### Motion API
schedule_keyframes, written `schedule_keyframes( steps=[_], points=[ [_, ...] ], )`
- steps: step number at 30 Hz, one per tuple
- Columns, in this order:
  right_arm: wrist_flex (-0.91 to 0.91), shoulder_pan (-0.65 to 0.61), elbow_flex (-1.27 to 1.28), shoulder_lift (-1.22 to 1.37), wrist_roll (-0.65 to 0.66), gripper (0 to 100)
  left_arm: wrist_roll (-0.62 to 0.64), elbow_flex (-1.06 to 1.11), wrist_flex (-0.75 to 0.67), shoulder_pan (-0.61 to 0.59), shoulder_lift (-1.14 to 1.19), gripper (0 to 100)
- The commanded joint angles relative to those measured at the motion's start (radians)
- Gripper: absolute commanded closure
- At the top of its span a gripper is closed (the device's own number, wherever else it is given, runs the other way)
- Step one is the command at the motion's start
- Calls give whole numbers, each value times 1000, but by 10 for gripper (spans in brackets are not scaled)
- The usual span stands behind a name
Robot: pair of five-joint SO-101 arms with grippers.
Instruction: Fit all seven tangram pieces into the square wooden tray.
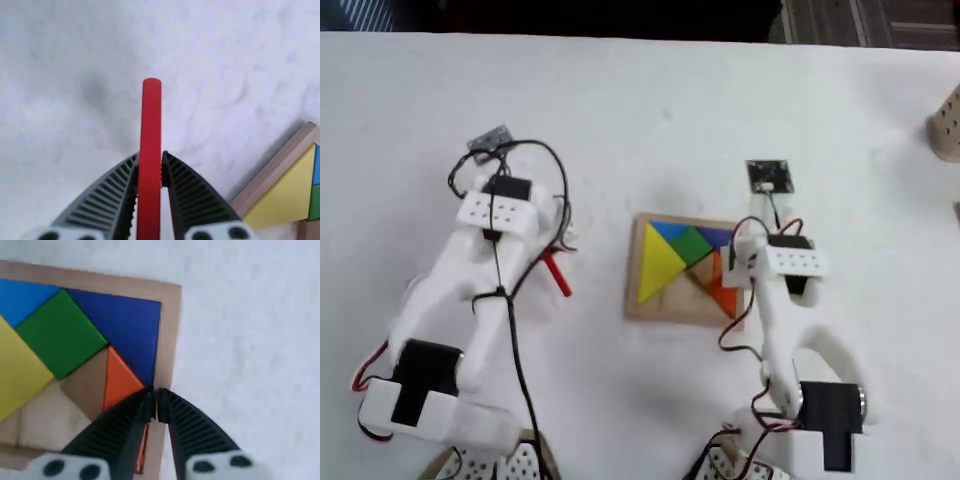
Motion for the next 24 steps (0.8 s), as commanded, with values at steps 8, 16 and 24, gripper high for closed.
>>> schedule_keyframes(
  steps=[8,16,24],
  points=[
    [24,-128,8,-13,9,981,12,-6,-15,-12,-44,977],
    [27,-19,14,-107,5,981,11,-5,-15,-12,-41,977],
    [45,-87,114,-321,-89,981,11,-5,-21,-12,-41,977]
  ],
)
